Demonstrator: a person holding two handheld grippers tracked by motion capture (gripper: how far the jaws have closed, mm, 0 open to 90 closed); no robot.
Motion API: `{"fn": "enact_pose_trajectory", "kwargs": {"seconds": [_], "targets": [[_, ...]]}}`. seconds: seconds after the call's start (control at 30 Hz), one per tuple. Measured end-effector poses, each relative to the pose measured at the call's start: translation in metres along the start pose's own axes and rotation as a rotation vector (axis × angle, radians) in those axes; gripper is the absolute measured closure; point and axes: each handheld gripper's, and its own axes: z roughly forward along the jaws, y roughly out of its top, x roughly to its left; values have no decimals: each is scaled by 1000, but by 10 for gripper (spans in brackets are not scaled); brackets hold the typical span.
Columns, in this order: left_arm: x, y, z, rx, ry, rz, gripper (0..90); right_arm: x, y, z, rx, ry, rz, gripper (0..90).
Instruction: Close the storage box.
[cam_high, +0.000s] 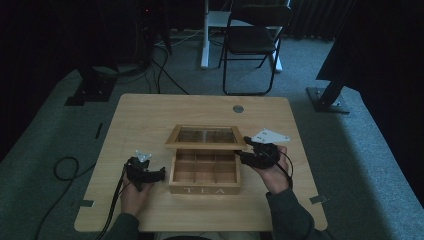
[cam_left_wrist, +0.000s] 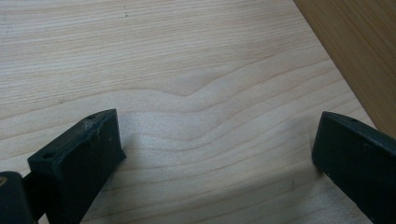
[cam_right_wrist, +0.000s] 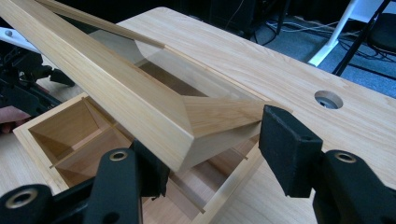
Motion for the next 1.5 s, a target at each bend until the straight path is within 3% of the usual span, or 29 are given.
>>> {"fn": "enact_pose_trajectory", "kwargs": {"seconds": [1.5], "targets": [[-1,-1,-1,5,7,0,16,6,-34,7,41,27,39,448]]}}
